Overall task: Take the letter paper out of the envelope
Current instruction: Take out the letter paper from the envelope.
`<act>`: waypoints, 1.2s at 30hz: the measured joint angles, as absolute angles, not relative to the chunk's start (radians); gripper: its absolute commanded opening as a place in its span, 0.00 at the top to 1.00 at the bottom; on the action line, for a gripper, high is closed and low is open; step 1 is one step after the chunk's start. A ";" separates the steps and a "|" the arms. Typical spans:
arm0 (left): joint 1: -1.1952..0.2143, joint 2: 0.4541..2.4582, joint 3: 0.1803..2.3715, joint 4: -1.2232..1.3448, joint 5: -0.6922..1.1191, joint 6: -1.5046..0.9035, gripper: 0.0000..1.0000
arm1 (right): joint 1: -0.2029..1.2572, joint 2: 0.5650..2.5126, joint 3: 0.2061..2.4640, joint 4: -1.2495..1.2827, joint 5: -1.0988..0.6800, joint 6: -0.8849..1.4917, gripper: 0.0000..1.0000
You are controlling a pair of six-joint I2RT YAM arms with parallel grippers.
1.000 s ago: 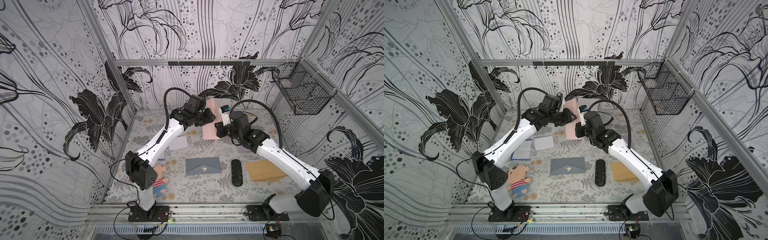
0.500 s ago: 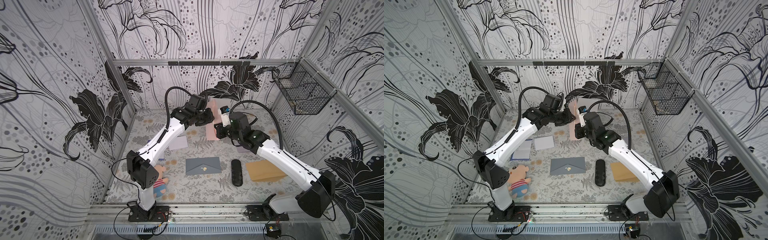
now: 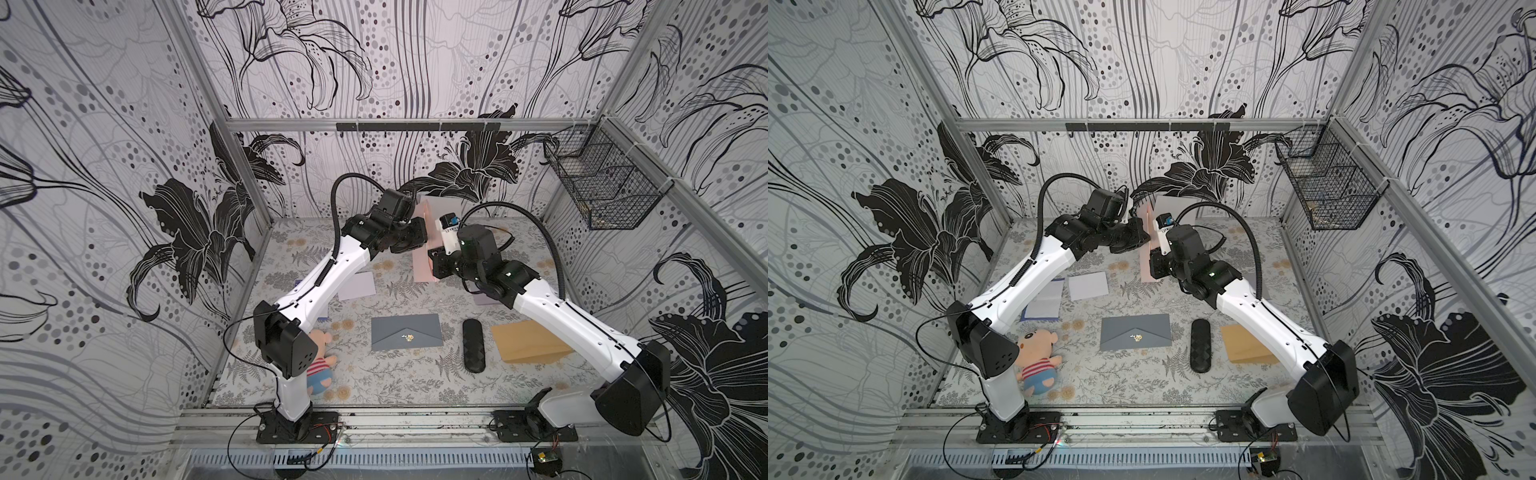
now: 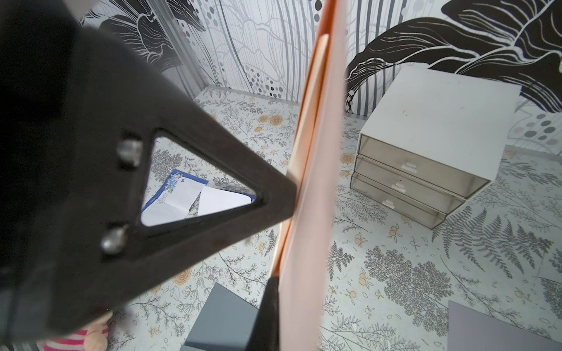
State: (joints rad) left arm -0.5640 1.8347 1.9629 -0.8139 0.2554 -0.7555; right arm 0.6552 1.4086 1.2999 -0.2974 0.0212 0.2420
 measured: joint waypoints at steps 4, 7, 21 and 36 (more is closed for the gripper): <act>-0.565 1.835 1.963 -0.829 0.259 -0.757 1.00 | 0.654 1.409 1.302 -0.323 0.023 0.245 1.00; -0.565 1.835 1.963 -0.825 0.276 -0.775 1.00 | 0.643 1.423 1.317 -0.355 0.016 0.252 1.00; -0.570 1.835 1.968 -0.800 0.333 -0.833 1.00 | 0.582 1.469 1.332 -0.429 -0.050 0.333 1.00; -0.512 1.744 1.847 -0.498 0.447 -0.944 1.00 | 0.403 1.478 1.301 -0.480 -0.069 0.649 1.00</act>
